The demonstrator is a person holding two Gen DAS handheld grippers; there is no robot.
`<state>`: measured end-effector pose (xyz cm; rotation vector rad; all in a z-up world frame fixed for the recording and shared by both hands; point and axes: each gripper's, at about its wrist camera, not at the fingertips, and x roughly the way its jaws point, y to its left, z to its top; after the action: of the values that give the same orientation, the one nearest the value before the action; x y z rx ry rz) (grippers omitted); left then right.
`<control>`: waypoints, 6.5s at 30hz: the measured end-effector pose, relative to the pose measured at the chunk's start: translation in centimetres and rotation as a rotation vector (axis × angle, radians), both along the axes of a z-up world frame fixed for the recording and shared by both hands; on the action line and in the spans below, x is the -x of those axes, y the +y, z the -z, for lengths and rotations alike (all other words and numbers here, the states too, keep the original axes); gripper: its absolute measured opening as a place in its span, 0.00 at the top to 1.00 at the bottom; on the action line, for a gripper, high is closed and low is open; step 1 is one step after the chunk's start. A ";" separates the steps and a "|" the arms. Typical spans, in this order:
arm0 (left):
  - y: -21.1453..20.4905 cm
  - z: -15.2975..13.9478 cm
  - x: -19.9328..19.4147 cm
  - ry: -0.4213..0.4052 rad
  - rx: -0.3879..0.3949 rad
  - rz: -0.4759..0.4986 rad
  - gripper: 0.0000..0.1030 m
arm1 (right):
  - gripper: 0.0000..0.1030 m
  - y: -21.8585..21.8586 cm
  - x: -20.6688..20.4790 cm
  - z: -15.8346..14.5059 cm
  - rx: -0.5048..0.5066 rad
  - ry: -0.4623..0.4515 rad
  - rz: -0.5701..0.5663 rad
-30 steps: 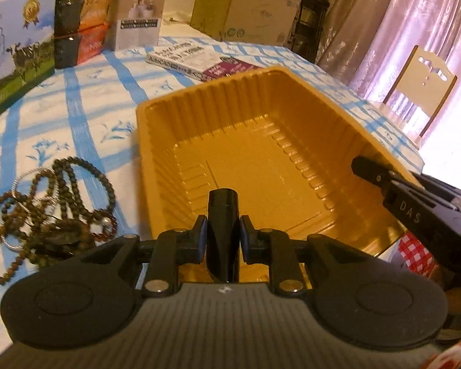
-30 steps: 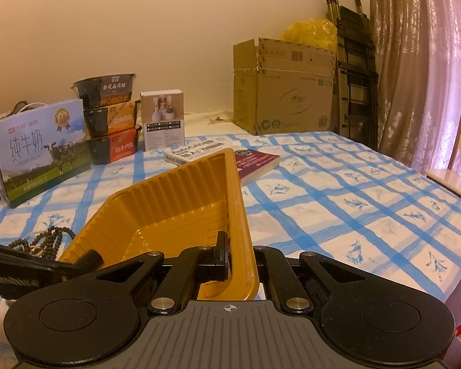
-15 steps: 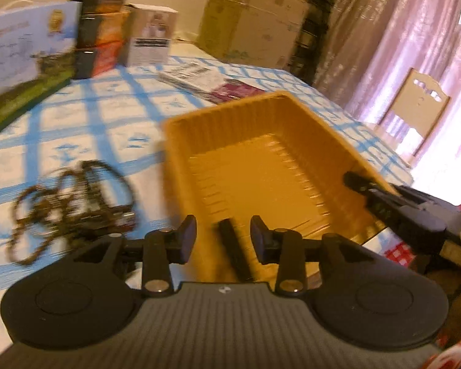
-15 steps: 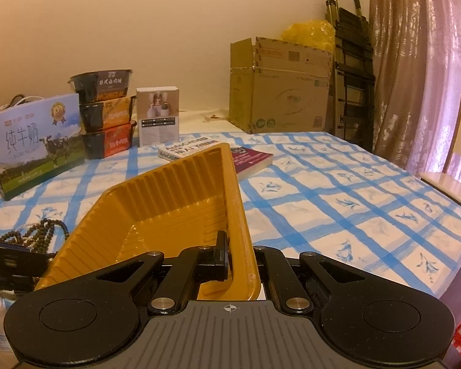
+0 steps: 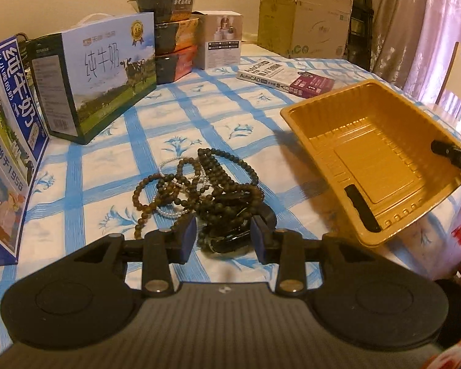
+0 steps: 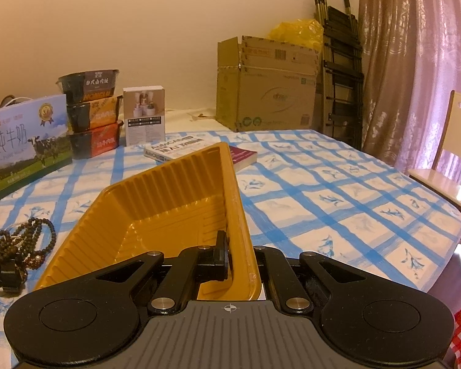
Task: Organize jewelry
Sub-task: 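Carry the black item into the orange tray and open the left tool, then grasp a dark bead bracelet from the pile with the left tool, then lower the bead bracelet into the orange tray and open the left tool, then grasp the black-strap watch by its strap with the left tool and lift, then carry the watch into the orange tray and open the left tool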
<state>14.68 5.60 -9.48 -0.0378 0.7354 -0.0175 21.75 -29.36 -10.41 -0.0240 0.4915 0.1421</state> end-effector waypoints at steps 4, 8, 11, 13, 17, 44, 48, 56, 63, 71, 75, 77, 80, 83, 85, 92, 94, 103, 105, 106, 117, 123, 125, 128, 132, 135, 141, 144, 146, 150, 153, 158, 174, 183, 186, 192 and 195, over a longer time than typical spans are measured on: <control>-1.4 0.2 -0.8 -0.006 -0.023 0.054 0.67 | 0.96 0.0 0.0 0.0 0.000 0.000 -0.001; -2.2 0.5 -2.1 0.006 -0.018 0.087 0.68 | 0.96 0.1 0.1 0.0 -0.003 0.002 0.002; -2.4 0.8 -3.3 0.029 -0.014 0.082 0.73 | 0.96 0.0 0.0 0.0 -0.003 0.002 0.002; -2.1 1.1 -4.0 0.050 0.009 0.068 0.75 | 0.96 0.0 0.1 0.1 -0.005 0.002 0.003; -1.9 1.5 -5.0 0.076 0.037 0.060 0.78 | 0.96 0.0 0.1 0.1 -0.006 0.004 0.005; 3.4 -1.3 -3.8 0.023 0.164 -0.069 0.94 | 0.96 -0.1 0.1 0.7 -0.009 0.012 0.009; 4.0 -2.3 -3.0 0.002 0.161 -0.075 0.94 | 0.96 -0.1 0.1 0.8 -0.009 0.014 0.011; 0.8 -4.4 -3.0 -0.032 0.240 0.044 0.94 | 0.96 0.4 0.1 0.7 -0.009 0.019 0.003; -4.9 -4.2 -4.5 -0.011 0.299 0.187 0.94 | 0.96 0.7 0.0 0.2 -0.014 0.016 0.002; -10.5 -2.4 -7.5 0.042 0.364 0.316 0.94 | 0.96 0.8 0.0 -0.1 -0.023 0.014 0.001; -12.0 -1.4 -8.4 0.070 0.389 0.341 0.94 | 0.96 0.8 0.0 -0.1 -0.024 0.014 0.001; -12.3 -0.9 -8.8 0.080 0.389 0.337 0.94 | 0.96 0.8 0.0 -0.1 -0.023 0.014 0.001; -12.5 -0.5 -9.1 0.099 0.407 0.330 0.93 | 0.96 0.8 0.0 -0.1 -0.022 0.014 0.001; -12.5 -0.6 -8.8 0.092 0.412 0.331 0.88 | 0.96 0.8 0.0 -0.1 -0.023 0.016 0.003; -12.4 -0.8 -8.5 0.084 0.413 0.328 0.86 | 0.96 0.9 -0.1 0.0 -0.023 0.017 0.003; -9.6 -1.5 -6.0 0.045 0.379 0.279 0.82 | 0.96 0.9 -0.2 0.1 -0.027 0.027 0.007; -8.1 -1.5 -5.0 0.040 0.353 0.246 0.81 | 0.96 0.8 -0.2 0.1 -0.029 0.028 0.008; -0.2 -1.0 -1.6 0.052 0.216 0.016 0.79 | 0.96 0.9 -0.1 0.2 -0.028 0.031 0.011; 1.0 -0.8 -1.0 0.058 0.188 -0.020 0.79 | 0.96 0.8 -0.1 0.2 -0.026 0.033 0.013; 1.4 -0.7 -0.8 0.062 0.175 -0.031 0.79 | 0.96 0.8 -0.2 0.2 -0.025 0.033 0.013; 0.8 0.8 0.2 0.071 0.049 0.000 0.74 | 0.96 0.7 -0.1 0.3 -0.020 0.040 0.015; -1.7 1.9 -0.5 0.039 -0.147 0.135 0.65 | 0.96 0.6 -0.2 0.4 -0.026 0.046 0.019; -2.5 2.5 -0.7 0.036 -0.213 0.184 0.64 | 0.96 0.5 -0.2 0.4 -0.030 0.049 0.021; -3.3 3.4 -0.8 0.022 -0.297 0.241 0.64 | 0.96 0.5 -0.3 0.4 -0.037 0.053 0.024; -3.9 4.5 -1.2 -0.002 -0.391 0.301 0.64 | 0.96 0.4 -0.3 0.4 -0.039 0.054 0.025; -4.1 5.2 -1.7 -0.003 -0.446 0.330 0.67 | 0.96 0.4 -0.3 0.4 -0.043 0.056 0.026; -4.0 4.9 -1.0 -0.015 -0.463 0.358 0.82 | 0.96 0.4 -0.4 0.4 -0.047 0.060 0.028; -3.0 4.2 -0.3 0.002 -0.422 0.341 0.85 | 0.96 0.3 -0.4 0.4 -0.047 0.058 0.026; -2.5 3.5 0.3 0.011 -0.405 0.326 0.85 | 0.96 0.3 -0.4 0.4 -0.048 0.059 0.029; -0.9 2.0 1.6 0.041 -0.313 0.275 0.86 | 0.96 0.3 -0.4 0.4 -0.048 0.058 0.028; 0.4 1.6 2.1 0.074 -0.241 0.227 0.86 | 0.96 0.3 -0.4 0.4 -0.047 0.058 0.027; 1.2 2.0 2.1 0.118 -0.190 0.180 0.80 | 0.96 0.3 -0.4 0.4 -0.048 0.058 0.027; 1.3 2.0 1.2 0.135 -0.143 0.158 0.86 | 0.96 0.4 -0.4 0.3 -0.045 0.056 0.024; 0.5 -1.8 0.8 0.057 -0.054 0.165 0.87 | 0.96 1.0 -0.5 0.1 -0.028 0.043 0.013; -0.6 -3.3 0.6 0.010 -0.037 0.190 0.87 | 0.96 0.9 -0.5 0.2 -0.034 0.042 0.013; -4.1 -5.3 -1.3 -0.053 0.043 0.268 0.87 | 0.96 0.9 -0.6 0.2 -0.045 0.046 0.012; -6.6 -5.3 -3.1 -0.059 0.091 0.315 0.87 | 0.96 0.9 -0.5 0.2 -0.047 0.047 0.010</control>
<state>17.74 -0.95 -4.17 -0.0076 0.6752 -0.3511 22.30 -28.44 -10.58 0.0277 0.5349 0.1442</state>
